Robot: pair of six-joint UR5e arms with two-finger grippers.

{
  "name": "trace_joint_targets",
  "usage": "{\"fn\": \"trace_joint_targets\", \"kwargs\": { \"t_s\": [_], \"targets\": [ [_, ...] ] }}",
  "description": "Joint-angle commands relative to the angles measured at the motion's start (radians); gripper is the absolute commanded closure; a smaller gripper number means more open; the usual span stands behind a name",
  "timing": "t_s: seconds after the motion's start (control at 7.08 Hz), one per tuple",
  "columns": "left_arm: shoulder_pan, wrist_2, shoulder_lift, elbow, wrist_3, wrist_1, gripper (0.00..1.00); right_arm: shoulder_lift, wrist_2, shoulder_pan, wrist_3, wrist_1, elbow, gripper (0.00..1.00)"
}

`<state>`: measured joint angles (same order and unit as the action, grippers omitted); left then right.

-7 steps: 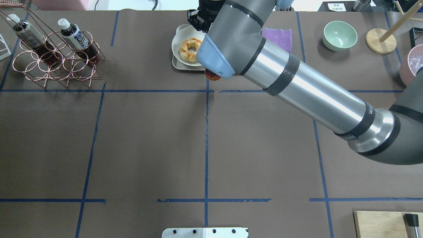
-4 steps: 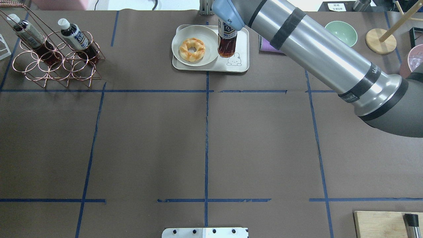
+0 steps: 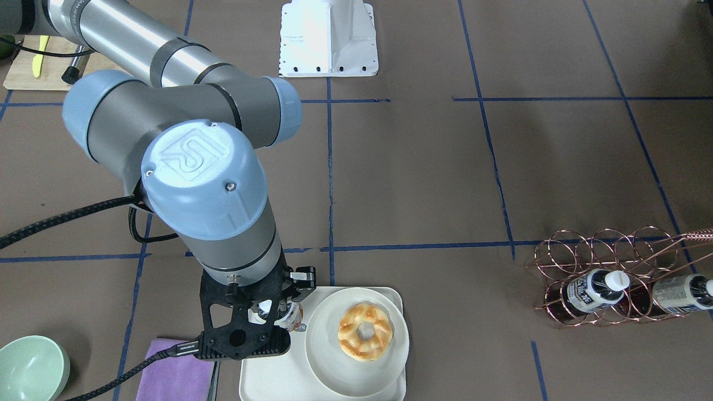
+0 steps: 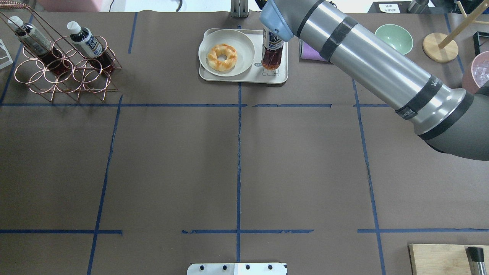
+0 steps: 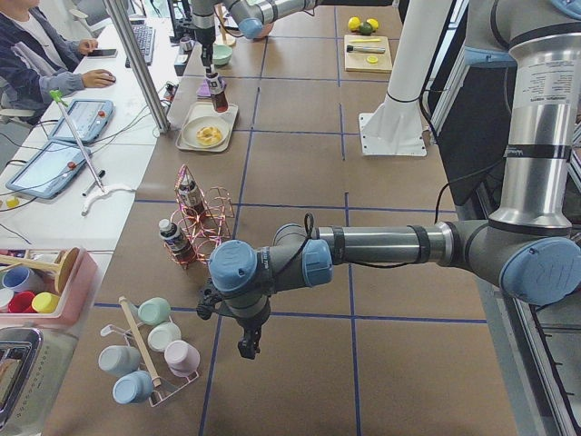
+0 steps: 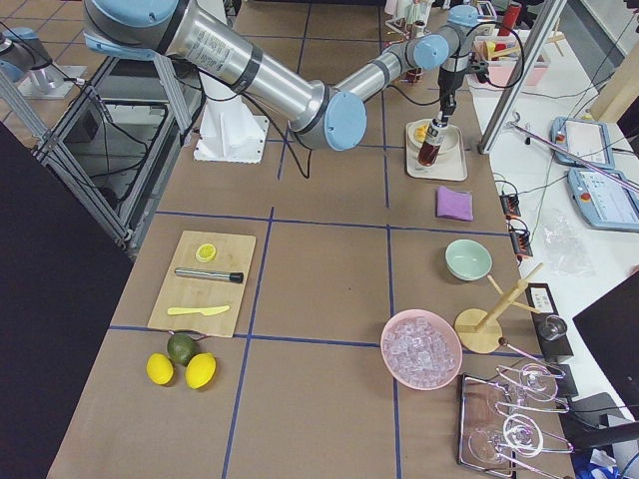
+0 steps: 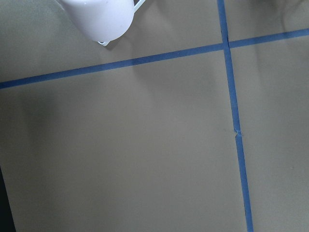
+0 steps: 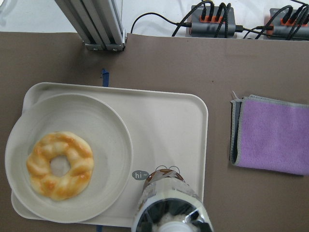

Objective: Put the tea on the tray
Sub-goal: 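Lift the bottle and lower it onto the tray beside the donut plate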

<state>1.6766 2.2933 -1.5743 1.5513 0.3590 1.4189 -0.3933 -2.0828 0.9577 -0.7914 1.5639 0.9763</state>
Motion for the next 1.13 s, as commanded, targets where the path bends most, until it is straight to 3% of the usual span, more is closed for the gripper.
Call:
{"fn": "trace_joint_targets", "kwargs": {
  "t_s": [0.0,0.28,0.42,0.56,0.71,0.99],
  "targets": [
    [0.000,0.000,-0.004,0.001,0.000,0.000,0.00,-0.042,0.001,-0.002,-0.009,-0.066,-0.001,1.00],
    [0.000,0.000,-0.004,0.003,0.001,0.002,0.00,-0.041,0.003,-0.004,-0.009,-0.068,0.001,0.98],
    [0.000,0.000,-0.004,0.001,0.002,0.002,0.00,-0.041,0.003,-0.004,-0.008,-0.068,0.001,0.76],
    [0.000,0.000,-0.004,0.003,0.002,0.002,0.00,-0.041,0.004,-0.008,-0.008,-0.068,0.004,0.14],
    [0.000,0.000,-0.004,0.001,0.000,0.000,0.00,-0.038,0.006,-0.010,-0.011,-0.068,0.009,0.01],
    [0.000,0.000,-0.004,0.001,0.000,0.000,0.00,-0.036,-0.009,-0.004,-0.008,-0.045,0.050,0.01]
  ]
}}
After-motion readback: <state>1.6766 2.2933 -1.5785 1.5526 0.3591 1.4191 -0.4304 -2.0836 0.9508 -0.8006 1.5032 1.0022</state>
